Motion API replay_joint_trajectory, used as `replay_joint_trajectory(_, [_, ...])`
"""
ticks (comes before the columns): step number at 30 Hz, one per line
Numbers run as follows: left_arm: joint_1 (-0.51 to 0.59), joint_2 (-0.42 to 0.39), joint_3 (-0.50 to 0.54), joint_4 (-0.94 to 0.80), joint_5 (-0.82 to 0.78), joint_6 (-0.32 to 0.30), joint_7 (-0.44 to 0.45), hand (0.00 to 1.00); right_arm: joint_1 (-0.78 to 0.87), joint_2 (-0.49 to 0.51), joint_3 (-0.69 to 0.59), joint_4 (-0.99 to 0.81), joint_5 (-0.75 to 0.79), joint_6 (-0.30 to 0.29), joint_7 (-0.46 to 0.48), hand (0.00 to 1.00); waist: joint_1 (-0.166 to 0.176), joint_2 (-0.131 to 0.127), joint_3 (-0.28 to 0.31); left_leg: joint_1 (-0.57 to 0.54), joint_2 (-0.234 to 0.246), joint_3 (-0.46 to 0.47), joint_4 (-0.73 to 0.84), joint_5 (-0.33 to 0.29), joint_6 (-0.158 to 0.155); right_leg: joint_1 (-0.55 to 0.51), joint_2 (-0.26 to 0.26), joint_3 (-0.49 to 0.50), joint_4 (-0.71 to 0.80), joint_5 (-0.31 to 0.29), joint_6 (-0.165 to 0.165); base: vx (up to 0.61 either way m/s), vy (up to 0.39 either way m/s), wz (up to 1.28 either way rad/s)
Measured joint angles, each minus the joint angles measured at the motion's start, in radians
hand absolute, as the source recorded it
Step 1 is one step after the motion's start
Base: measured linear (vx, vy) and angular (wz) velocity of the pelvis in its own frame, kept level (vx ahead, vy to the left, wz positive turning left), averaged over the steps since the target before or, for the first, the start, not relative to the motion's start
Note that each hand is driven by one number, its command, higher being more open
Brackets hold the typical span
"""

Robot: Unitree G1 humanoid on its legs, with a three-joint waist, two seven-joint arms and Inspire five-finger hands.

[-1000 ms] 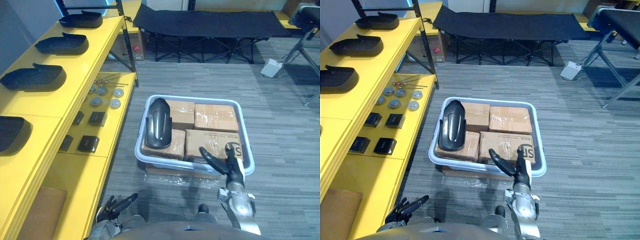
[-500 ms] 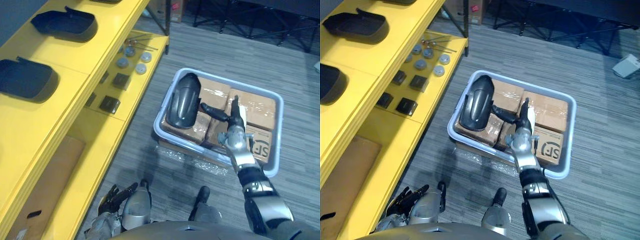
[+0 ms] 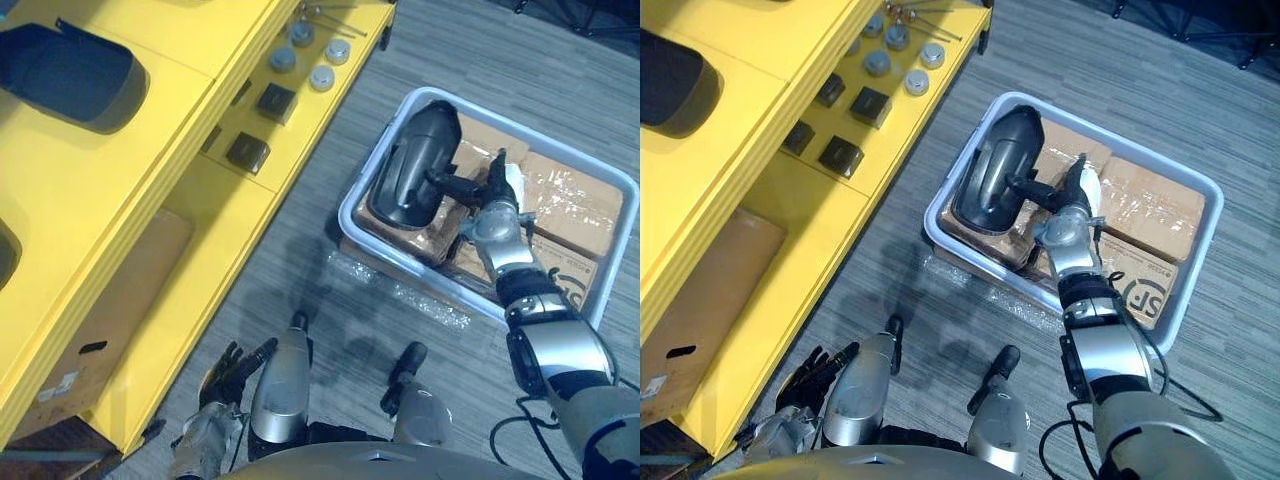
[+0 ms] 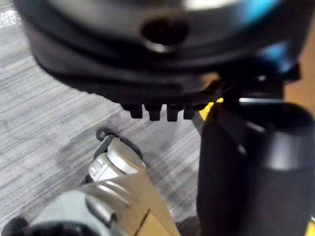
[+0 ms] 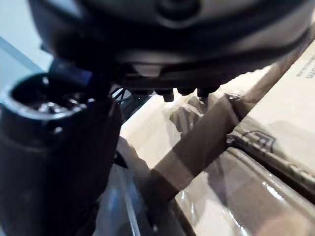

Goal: Walk over and take three plastic housings, then place them on the shelf

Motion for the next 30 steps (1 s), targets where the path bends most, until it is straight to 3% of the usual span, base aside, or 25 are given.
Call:
replay_joint_trajectory(2, [0.000,0.002,-0.003,0.000,-0.017,0.002,0.000,1.00,-0.005,0.000,0.002,0.019,-0.002,0.015,0.004,1.00,0.008,-0.001,0.000,0.000,0.000,-0.004,0.002,0.000,0.000,0.002,0.000,-0.004,0.004,-0.001,0.000,0.00,0.004,0.07])
replay_joint_trajectory(3, [0.000,0.002,-0.003,0.000,-0.018,0.003,0.000,1.00,-0.011,0.000,0.003,0.029,-0.006,0.016,0.005,0.00,0.011,-0.001,0.001,-0.001,0.000,-0.005,0.002,0.000,0.000,0.001,0.000,-0.005,0.007,-0.003,-0.001,-0.01,0.001,0.04])
replay_joint_trajectory(11, [-0.002,0.020,-0.029,0.002,-0.060,0.013,0.003,1.00,-0.094,-0.086,0.050,0.116,-0.185,0.068,0.028,0.00,0.039,-0.001,0.006,-0.056,-0.001,-0.019,0.006,0.010,0.005,-0.049,-0.005,-0.021,0.029,-0.009,-0.002,-0.04,0.009,0.04])
replay_joint_trajectory(15, [-0.005,0.031,-0.053,0.006,-0.061,0.030,0.021,1.00,-0.124,-0.135,0.108,0.135,-0.318,0.146,0.091,0.00,0.057,0.004,0.008,-0.056,-0.004,-0.029,-0.009,0.024,0.002,-0.051,-0.005,-0.035,0.029,-0.011,-0.005,0.01,-0.014,0.09])
replay_joint_trajectory(20, [-0.007,0.031,-0.080,0.009,-0.066,0.032,0.023,1.00,-0.148,-0.140,0.127,0.183,-0.377,0.187,0.140,0.00,0.064,0.020,0.012,-0.056,-0.012,-0.036,-0.039,0.044,0.003,-0.059,-0.011,-0.045,0.030,-0.014,-0.007,0.01,-0.015,0.06])
replay_joint_trajectory(27, [-0.007,0.030,-0.089,0.009,-0.068,0.049,0.024,1.00,-0.112,-0.137,0.114,0.192,-0.383,0.134,0.093,0.00,0.062,0.035,0.012,-0.056,-0.016,-0.036,-0.043,0.049,0.005,-0.062,-0.017,-0.046,0.037,-0.015,-0.008,0.00,0.000,0.00])
replay_joint_trajectory(30, [-0.006,0.037,-0.090,-0.004,-0.067,0.052,0.025,1.00,-0.067,-0.137,0.098,0.188,-0.387,0.066,0.060,0.00,0.057,0.034,0.013,-0.053,-0.014,-0.031,-0.042,0.049,0.005,-0.062,-0.017,-0.042,0.043,-0.015,-0.009,-0.01,0.003,-0.01])
